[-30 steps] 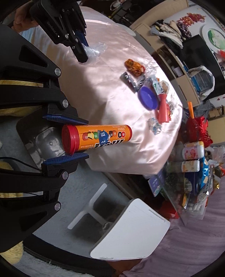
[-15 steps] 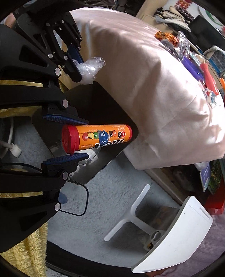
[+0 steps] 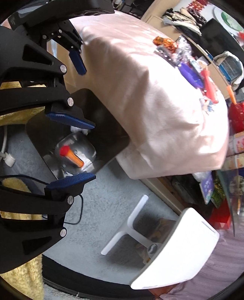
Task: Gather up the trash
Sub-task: 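Carry the tube with the right tool into the black bin while the left tool drops the bag there, then move both open tools back over the table toward the remaining trash, then grasp the red snack wrapper with the left tool while the right tool grasps the white-blue mask, then lower the wrapper into the black bin with the left tool while the right tool drops the mask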
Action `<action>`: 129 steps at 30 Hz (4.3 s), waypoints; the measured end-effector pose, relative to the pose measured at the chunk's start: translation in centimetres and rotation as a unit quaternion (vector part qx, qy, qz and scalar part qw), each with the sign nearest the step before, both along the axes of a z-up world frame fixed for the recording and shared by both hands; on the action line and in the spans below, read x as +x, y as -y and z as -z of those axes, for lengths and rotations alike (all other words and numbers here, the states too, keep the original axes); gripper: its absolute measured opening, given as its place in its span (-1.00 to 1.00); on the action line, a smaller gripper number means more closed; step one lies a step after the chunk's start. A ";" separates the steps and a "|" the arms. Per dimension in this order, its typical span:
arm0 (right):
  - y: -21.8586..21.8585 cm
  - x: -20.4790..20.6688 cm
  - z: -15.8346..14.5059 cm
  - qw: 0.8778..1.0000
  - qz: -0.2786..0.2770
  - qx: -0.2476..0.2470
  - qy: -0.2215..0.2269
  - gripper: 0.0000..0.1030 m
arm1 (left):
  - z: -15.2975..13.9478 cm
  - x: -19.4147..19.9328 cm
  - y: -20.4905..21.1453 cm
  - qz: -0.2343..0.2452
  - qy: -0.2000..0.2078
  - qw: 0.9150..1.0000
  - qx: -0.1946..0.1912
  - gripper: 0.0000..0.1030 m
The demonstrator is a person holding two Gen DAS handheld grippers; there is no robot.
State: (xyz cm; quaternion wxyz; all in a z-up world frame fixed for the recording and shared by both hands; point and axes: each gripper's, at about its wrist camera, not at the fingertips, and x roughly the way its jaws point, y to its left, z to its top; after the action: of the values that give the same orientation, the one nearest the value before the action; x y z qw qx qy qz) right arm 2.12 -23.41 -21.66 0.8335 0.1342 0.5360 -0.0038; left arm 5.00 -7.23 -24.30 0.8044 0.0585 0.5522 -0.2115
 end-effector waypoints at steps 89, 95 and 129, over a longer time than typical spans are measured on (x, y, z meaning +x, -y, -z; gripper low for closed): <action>-1.8 6.1 -11.0 0.990 -0.030 -0.039 0.130 -0.68 | -14.5 4.6 -11.2 -0.148 0.137 0.979 0.005 -0.20; -0.6 2.0 -10.1 0.992 -0.014 -0.037 0.120 -0.68 | -13.8 1.4 -8.9 -0.117 0.129 0.985 -0.004 -0.19; -0.4 -0.9 -0.4 0.999 -0.032 0.036 0.003 -0.48 | -0.8 -2.0 0.5 0.005 -0.009 1.000 0.007 -0.10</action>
State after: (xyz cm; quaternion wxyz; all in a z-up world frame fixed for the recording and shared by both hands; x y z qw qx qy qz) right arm 1.23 -23.02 -21.28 0.8297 0.1467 0.5369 0.0424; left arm 2.95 -7.68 -23.49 0.7979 0.0651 0.5607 -0.2116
